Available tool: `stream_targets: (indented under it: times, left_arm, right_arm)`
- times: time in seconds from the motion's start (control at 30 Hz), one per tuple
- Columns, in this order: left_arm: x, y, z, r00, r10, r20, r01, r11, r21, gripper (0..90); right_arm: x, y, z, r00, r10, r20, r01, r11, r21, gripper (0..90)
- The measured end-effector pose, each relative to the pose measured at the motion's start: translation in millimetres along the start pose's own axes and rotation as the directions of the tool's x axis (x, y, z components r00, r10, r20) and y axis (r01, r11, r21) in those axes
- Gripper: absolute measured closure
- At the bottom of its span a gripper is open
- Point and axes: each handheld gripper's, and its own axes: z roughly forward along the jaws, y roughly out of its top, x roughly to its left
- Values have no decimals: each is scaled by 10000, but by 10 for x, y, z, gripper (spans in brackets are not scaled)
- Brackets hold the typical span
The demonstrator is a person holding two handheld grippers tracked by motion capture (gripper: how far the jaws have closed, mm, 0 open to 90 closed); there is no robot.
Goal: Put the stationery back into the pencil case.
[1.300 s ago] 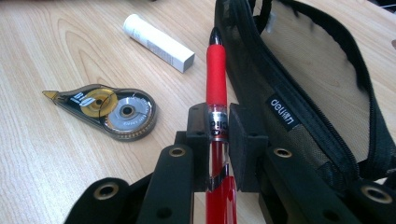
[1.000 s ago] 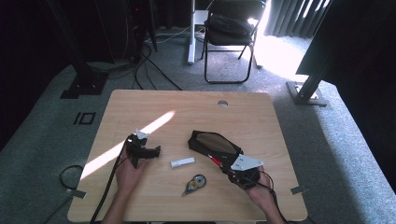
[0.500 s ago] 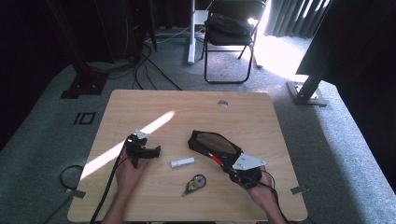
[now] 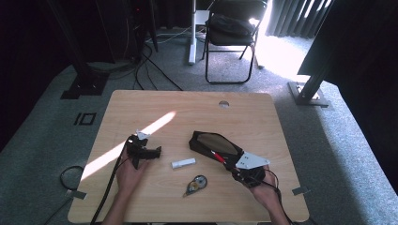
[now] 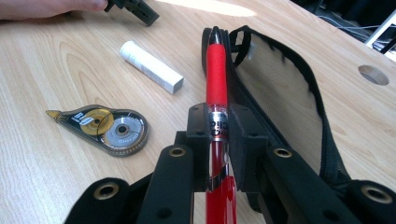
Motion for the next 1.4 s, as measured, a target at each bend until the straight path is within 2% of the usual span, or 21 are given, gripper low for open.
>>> stream_targets:
  times: [0.33,0.7,1.4]
  left_arm:
    - [0,0,0,10000,-3,3,3,10000,-3,65]
    - [0,0,0,10000,0,-1,0,10000,-1,65]
    - [0,0,0,10000,-1,0,1,10000,0,65]
  right_arm:
    - [-18,26,-18,10000,-35,63,35,10000,-59,795]
    - [-106,111,-40,9997,-69,227,74,9997,-231,796]
    - [-200,234,-29,9995,-175,246,184,9992,-354,795]
